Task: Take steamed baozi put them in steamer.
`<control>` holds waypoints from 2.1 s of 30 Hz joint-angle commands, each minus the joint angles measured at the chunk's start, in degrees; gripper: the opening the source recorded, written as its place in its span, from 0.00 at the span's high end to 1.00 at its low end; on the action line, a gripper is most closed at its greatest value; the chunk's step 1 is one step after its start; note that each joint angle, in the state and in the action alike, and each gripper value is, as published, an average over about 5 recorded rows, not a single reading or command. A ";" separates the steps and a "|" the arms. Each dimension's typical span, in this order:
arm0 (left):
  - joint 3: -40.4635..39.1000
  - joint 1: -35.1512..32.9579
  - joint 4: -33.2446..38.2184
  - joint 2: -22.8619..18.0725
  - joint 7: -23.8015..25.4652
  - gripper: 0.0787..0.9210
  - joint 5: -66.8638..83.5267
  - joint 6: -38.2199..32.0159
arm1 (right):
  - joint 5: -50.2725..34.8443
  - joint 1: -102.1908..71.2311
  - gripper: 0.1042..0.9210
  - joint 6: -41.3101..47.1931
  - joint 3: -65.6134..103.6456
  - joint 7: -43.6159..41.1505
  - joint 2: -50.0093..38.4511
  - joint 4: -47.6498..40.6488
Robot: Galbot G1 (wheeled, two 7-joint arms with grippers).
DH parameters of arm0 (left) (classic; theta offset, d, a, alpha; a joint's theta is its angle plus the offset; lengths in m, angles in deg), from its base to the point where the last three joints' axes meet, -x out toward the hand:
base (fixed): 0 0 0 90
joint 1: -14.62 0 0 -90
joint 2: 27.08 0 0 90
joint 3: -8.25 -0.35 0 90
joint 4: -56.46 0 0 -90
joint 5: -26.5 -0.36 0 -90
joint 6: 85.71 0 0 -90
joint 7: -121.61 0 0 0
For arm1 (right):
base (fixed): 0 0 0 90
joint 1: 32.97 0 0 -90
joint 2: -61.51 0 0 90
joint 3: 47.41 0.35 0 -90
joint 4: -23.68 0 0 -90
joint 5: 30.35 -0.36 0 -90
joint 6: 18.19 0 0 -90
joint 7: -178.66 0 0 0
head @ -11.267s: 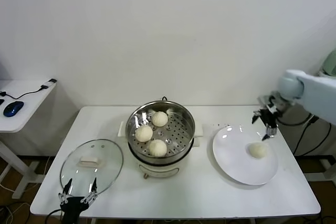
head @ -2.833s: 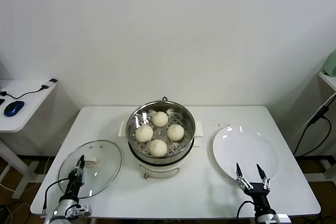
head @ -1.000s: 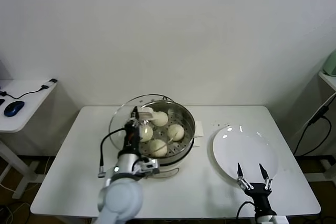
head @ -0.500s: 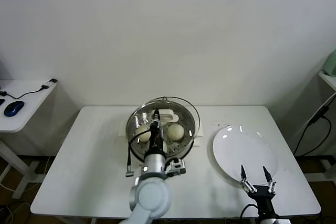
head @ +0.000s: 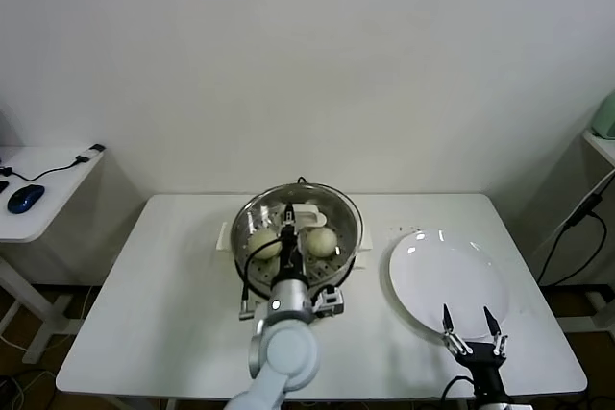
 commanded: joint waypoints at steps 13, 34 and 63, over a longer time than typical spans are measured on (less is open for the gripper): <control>0.81 0.12 -2.50 -0.51 -0.47 0.94 -0.98 0.30 | 0.26 0.35 0.12 -0.95 -0.47 -0.19 0.29 -0.91; -0.62 -1.66 3.93 1.16 0.54 0.48 0.37 0.27 | -0.13 0.58 0.12 1.29 -0.79 -0.96 0.15 -0.40; 45.12 -22.49 18.63 10.93 -14.09 0.12 100.25 -28.10 | 2.84 1.00 0.12 1.48 -1.13 -0.70 -1.36 0.86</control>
